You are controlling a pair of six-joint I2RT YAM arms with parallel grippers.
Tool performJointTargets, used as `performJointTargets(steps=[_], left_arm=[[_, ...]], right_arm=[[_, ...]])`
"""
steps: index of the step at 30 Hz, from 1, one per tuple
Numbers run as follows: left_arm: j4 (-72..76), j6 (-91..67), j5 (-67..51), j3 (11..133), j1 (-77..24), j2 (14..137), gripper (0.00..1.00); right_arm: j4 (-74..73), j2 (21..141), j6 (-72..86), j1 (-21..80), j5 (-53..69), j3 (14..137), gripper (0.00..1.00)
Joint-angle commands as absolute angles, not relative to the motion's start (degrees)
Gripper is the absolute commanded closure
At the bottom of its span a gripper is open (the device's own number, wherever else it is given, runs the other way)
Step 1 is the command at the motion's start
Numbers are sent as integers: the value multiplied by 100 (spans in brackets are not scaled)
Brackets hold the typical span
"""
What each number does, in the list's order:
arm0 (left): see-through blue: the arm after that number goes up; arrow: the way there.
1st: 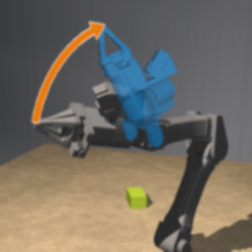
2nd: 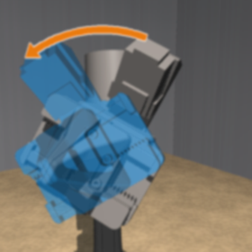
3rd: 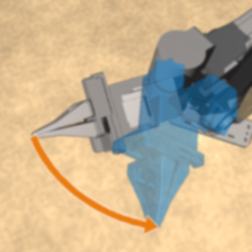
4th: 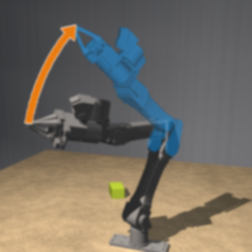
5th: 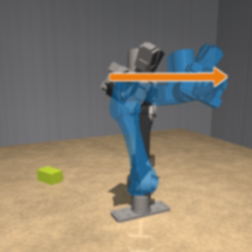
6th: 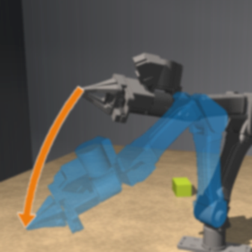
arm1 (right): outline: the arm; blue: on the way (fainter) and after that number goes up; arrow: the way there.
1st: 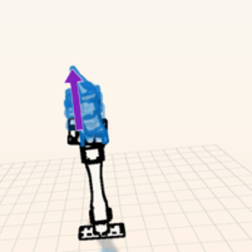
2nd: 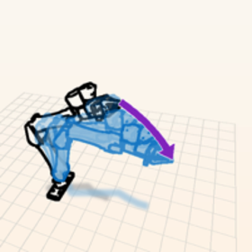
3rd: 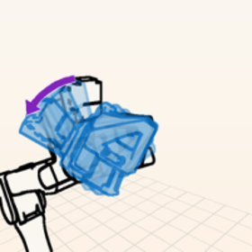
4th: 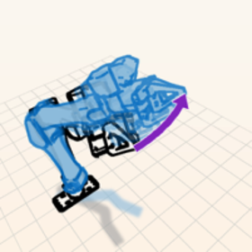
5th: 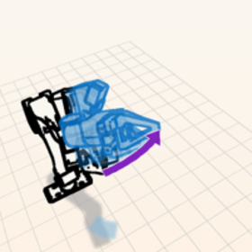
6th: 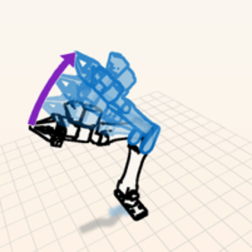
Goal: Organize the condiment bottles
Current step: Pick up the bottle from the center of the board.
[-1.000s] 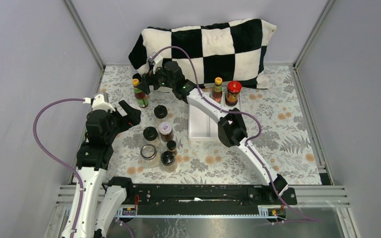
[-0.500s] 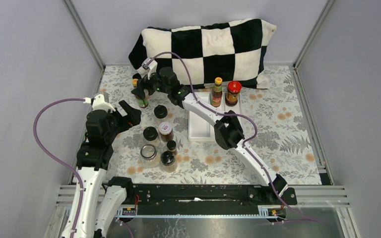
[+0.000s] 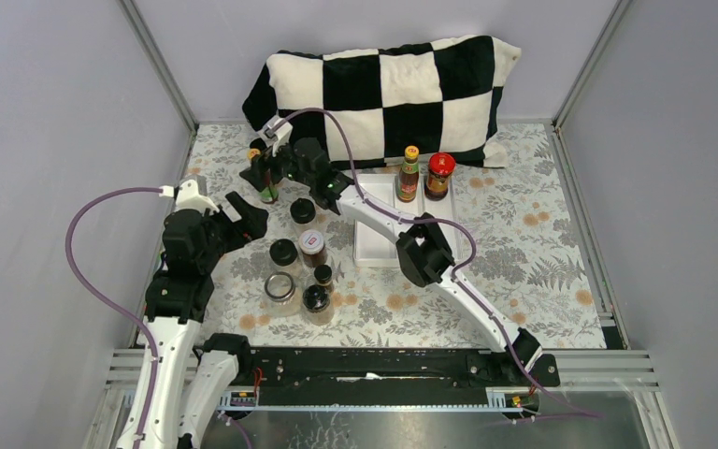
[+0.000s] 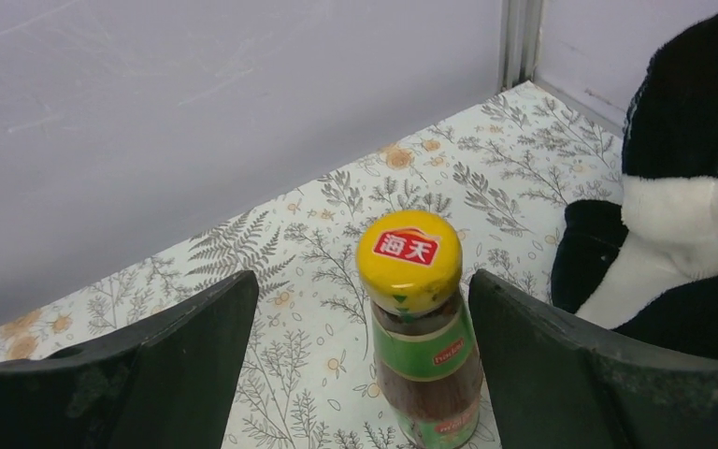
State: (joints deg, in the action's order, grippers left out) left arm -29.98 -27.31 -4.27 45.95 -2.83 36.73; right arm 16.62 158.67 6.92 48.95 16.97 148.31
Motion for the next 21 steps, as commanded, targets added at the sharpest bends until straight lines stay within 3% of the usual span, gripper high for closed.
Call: performJointTargets(steps=[1, 9, 21], left_arm=[[-2700, -2663, -593, 4465, -245, 3570, 1], [-2707, -2663, -623, 4465, -277, 3549, 1], [-2706, -2666, -659, 4465, -290, 3591, 1]], right_arm=[[2194, 16080, 791, 4976, 1283, 15051, 11], [2442, 16231, 782, 4979, 914, 15029, 20], [2855, 16276, 743, 4981, 686, 15059, 22]])
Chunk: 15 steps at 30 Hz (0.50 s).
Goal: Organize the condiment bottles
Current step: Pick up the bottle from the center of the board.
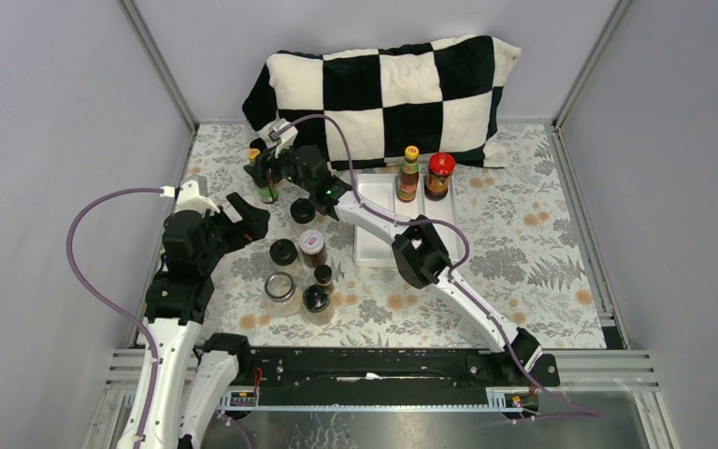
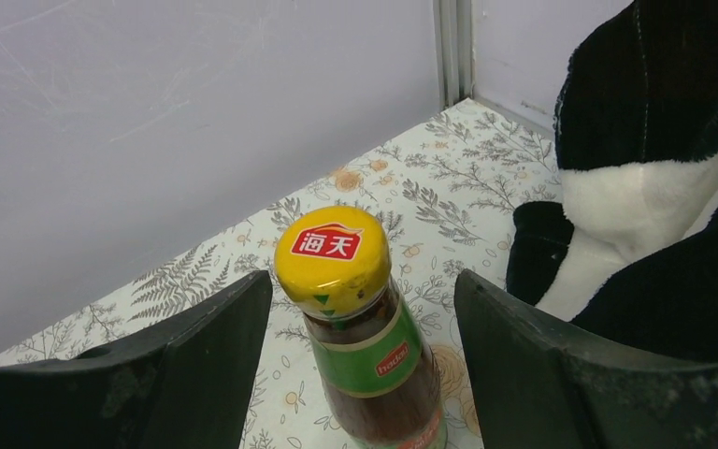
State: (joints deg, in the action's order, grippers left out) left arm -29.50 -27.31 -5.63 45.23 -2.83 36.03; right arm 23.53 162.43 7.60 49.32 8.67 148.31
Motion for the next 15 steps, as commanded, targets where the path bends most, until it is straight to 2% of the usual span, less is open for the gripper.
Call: performJointTargets(steps=[1, 11, 15], left_arm=[[-2701, -2663, -660, 4460, -298, 3593, 1], [-2741, -2667, -686, 4452, -299, 3604, 1], [-2747, -2669, -687, 4449, -299, 3609, 1]], right_arm=[[2894, 16285, 759, 4979, 678, 15056, 22], [3146, 16391, 870, 4978, 672, 15081, 27], [3146, 16376, 852, 4983, 703, 15074, 35]])
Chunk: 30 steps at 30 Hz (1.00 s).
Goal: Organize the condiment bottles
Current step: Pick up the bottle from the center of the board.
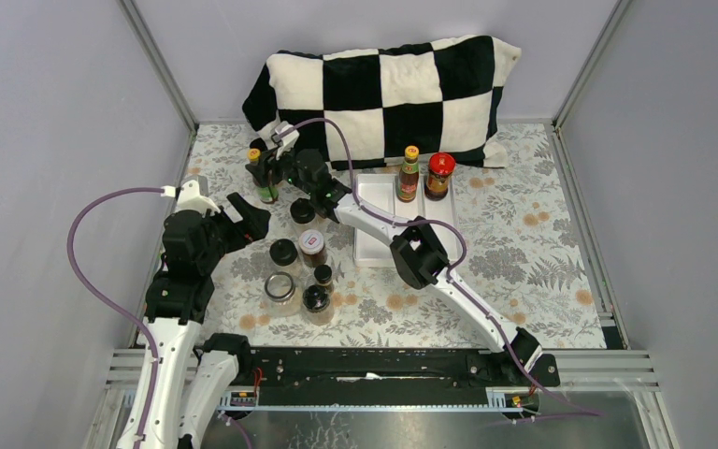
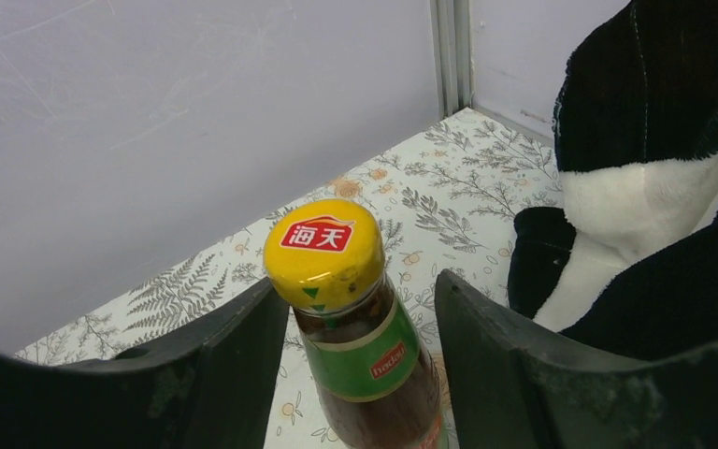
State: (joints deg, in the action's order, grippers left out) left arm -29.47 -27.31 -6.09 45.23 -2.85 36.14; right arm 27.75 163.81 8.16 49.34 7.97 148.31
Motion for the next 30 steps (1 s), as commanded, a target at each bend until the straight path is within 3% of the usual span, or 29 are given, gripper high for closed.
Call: performJointTargets(steps=[1, 9, 15, 30], left_arm=[[-2744, -2668, -686, 4450, -299, 3610, 1], [-2749, -2672, -699, 4447, -299, 3602, 1], [-2751, -2672, -698, 4439, -308, 3592, 1], [-2742, -2672, -682, 4419, -308, 3568, 1]], right_arm=[[3146, 16368, 850, 4983, 703, 15069, 39], [3168, 16335, 857, 4983, 716, 15056, 49], [3139, 16231, 805, 4978, 722, 14956, 68], [2723, 15716, 257, 4955, 642, 14674, 73]])
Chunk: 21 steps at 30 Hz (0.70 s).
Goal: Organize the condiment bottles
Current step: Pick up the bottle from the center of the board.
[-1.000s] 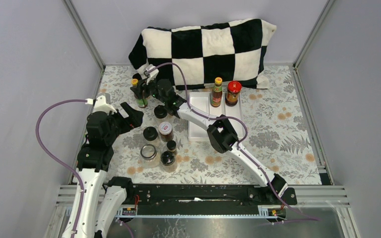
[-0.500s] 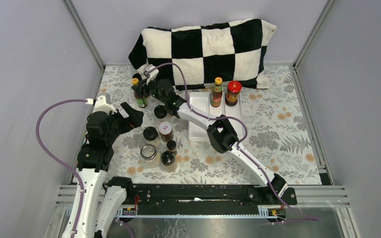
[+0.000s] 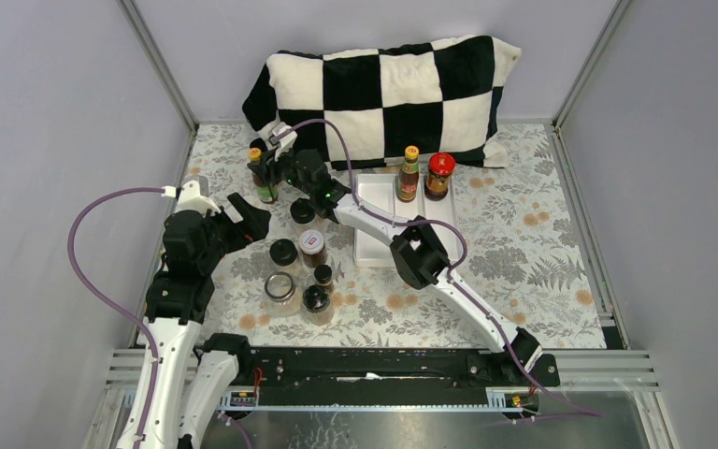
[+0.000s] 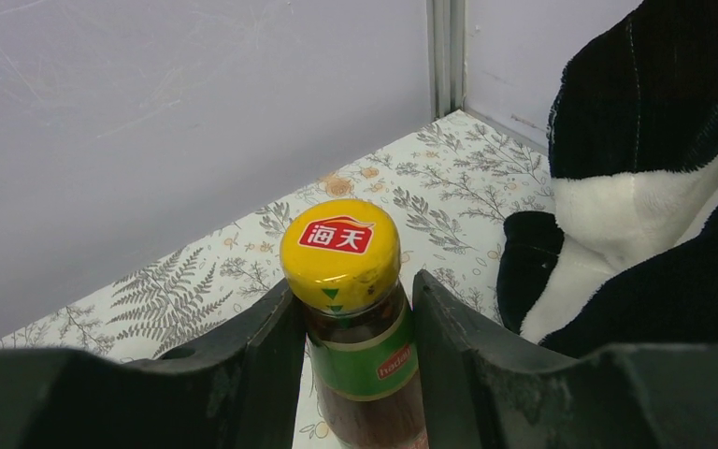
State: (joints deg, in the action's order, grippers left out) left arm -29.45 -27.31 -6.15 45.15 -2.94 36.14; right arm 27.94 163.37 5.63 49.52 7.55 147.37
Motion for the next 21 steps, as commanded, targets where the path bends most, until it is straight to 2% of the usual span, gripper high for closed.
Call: performJointTargets(steps=[1, 15, 21], left_arm=[[-2738, -2672, -685, 4421, -308, 3568, 1], [-2727, -2672, -713, 4412, -308, 3584, 1], [-2727, -2672, -730, 4395, -308, 3597, 1]], right_arm=[[2689, 15684, 230, 4948, 642, 14663, 74], [2472, 15244, 27, 4773, 599, 14421, 78], [2583, 14784, 26, 4665, 567, 13800, 80]])
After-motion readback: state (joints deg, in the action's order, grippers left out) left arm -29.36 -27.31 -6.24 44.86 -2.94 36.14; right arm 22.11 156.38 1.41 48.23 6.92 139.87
